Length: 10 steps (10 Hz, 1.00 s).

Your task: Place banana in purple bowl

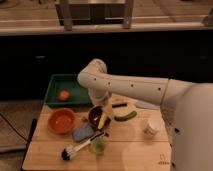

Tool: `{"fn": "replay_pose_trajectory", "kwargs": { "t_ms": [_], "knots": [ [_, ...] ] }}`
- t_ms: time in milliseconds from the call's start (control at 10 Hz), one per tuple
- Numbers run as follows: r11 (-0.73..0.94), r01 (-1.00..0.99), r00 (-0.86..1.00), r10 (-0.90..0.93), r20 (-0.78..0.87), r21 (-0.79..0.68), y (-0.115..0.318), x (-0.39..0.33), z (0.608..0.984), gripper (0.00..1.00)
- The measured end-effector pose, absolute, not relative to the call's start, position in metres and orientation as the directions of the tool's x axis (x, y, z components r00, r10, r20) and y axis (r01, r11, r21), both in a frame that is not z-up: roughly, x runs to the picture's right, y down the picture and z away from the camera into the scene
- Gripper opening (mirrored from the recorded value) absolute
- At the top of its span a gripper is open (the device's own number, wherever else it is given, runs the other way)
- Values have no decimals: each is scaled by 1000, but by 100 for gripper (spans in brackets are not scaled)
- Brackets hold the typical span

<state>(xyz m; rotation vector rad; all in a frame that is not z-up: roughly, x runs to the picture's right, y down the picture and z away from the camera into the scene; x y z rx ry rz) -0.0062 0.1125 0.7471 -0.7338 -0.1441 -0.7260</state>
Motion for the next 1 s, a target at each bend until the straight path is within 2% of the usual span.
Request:
{"fn": "replay_pose_trajectory", "kwargs": {
  "t_ms": [1000],
  "knots": [
    [519, 644, 758, -532, 378, -562, 105, -1, 744, 80]
  ]
}}
